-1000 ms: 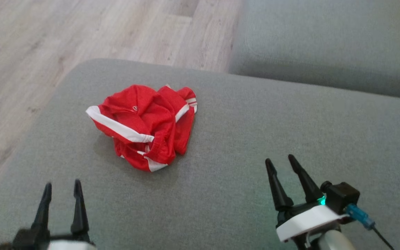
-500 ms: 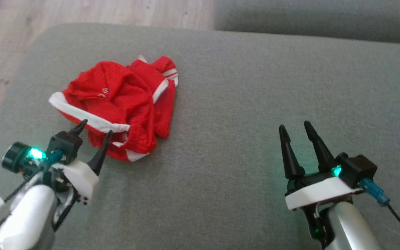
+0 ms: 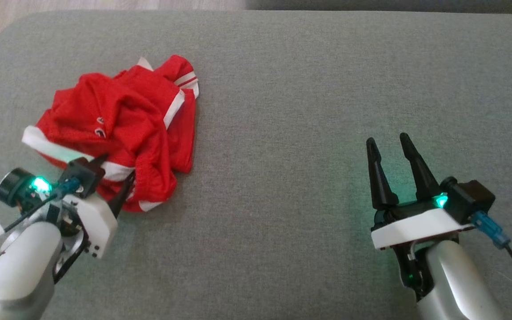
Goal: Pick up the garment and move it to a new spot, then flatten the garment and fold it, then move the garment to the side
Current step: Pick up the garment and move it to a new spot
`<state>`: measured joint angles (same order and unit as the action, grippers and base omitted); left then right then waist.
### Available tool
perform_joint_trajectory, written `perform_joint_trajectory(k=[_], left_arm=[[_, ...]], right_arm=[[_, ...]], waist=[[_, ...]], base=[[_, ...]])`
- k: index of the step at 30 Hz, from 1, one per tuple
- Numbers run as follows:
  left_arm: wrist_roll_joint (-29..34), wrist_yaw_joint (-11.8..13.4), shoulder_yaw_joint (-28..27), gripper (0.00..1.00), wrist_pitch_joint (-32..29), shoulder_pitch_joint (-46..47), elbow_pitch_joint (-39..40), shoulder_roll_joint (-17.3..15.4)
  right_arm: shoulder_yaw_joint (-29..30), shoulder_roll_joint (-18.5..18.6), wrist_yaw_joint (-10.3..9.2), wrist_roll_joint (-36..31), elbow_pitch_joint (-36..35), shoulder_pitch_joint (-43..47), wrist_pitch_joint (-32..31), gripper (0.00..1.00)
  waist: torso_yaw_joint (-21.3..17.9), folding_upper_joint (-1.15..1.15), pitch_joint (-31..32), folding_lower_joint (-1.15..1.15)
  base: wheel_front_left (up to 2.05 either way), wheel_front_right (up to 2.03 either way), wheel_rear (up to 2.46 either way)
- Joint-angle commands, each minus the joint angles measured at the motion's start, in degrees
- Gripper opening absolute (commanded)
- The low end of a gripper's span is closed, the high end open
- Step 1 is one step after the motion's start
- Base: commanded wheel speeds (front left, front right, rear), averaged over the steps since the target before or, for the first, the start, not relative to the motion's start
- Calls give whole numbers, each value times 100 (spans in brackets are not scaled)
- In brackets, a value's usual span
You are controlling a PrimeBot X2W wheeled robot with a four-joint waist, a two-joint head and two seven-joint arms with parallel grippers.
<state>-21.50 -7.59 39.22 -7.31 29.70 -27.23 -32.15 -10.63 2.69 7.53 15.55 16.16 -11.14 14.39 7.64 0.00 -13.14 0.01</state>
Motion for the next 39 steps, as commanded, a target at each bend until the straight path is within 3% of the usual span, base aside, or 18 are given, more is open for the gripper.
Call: perform_joint_trajectory(k=[1,2,3,14,20,26,39], left_arm=[[-100,11,-122,54,-22,319,83,-366],[-152,10,-68,8,-4,346,74,-404],[-188,10,-65,0,57,374,54,-436],[-564,338,-578,0,872,375,337,-446],[-883,733,-1128,0,1299,250,1168,-577],[-1290,1147,-1668,0,1732,25,2041,-432],[-1385,1391,-1494,0,1608,-99,3174,-97]], right_arm=[[-110,19,-4,-28,-187,-154,61,100],[-103,19,-4,-27,-183,-156,61,100],[-96,19,-4,-26,-178,-155,61,100],[-133,19,-4,17,-58,-35,61,100],[-176,19,-4,79,20,76,61,100],[-236,19,-4,151,57,142,61,100],[-208,19,-4,149,-44,54,61,100]], waist=[[-17,0,6,-1],[-24,0,14,-1],[-29,0,27,-1],[2,0,537,-1],[-2,0,842,-1],[-64,0,1019,-1],[-591,0,957,-1]], base=[[0,0,0],[0,0,0],[0,0,0],[0,0,0],[0,0,0],[0,0,0],[0,0,0]])
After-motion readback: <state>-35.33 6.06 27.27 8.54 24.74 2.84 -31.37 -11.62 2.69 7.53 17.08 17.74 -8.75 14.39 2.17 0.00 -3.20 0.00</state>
